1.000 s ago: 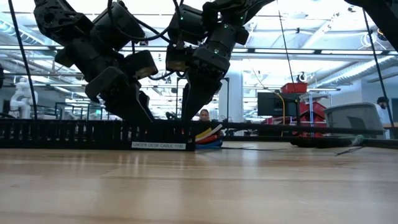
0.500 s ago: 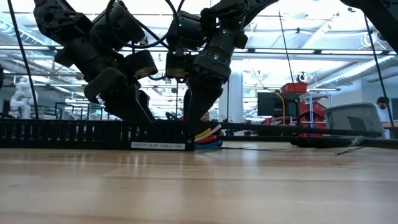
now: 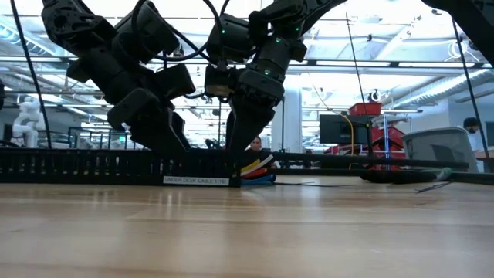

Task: Ziptie cables
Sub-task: Close the cable duct

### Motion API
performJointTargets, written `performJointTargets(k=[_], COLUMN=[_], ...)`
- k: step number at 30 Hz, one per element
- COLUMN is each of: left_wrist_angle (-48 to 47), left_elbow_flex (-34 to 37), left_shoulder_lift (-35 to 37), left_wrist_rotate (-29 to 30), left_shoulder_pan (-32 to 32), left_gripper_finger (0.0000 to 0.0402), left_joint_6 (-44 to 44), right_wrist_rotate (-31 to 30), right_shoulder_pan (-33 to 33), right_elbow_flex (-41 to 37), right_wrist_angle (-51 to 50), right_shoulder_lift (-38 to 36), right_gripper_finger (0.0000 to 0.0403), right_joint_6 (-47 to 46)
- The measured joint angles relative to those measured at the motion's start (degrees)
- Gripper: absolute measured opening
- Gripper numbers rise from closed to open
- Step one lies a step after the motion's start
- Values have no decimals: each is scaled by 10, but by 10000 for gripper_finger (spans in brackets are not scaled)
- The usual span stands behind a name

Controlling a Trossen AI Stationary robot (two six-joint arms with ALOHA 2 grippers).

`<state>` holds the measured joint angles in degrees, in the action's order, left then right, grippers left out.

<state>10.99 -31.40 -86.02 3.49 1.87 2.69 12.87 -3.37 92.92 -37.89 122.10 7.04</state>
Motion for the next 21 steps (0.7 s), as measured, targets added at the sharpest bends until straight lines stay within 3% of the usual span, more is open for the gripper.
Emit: performJointTargets(k=[9,16,21], left_wrist_angle=[-12,-15,-26], left_elbow_flex=[0,0,1], left_shoulder_lift=[0,6,52], left_wrist_rotate=[15,15,16], left_shoulder_pan=[0,0,-1], left_gripper_finger=[391,378,378], left_joint_6=[-2,-5,-2], right_wrist_rotate=[6,5,4], right_shoulder_pan=[1,1,1], right_elbow_flex=[0,-1,0], right_wrist_angle=[1,0,-1], right_shoulder_lift=[0,0,0], right_gripper_finger=[256,256,256], right_joint_6=[7,7,7])
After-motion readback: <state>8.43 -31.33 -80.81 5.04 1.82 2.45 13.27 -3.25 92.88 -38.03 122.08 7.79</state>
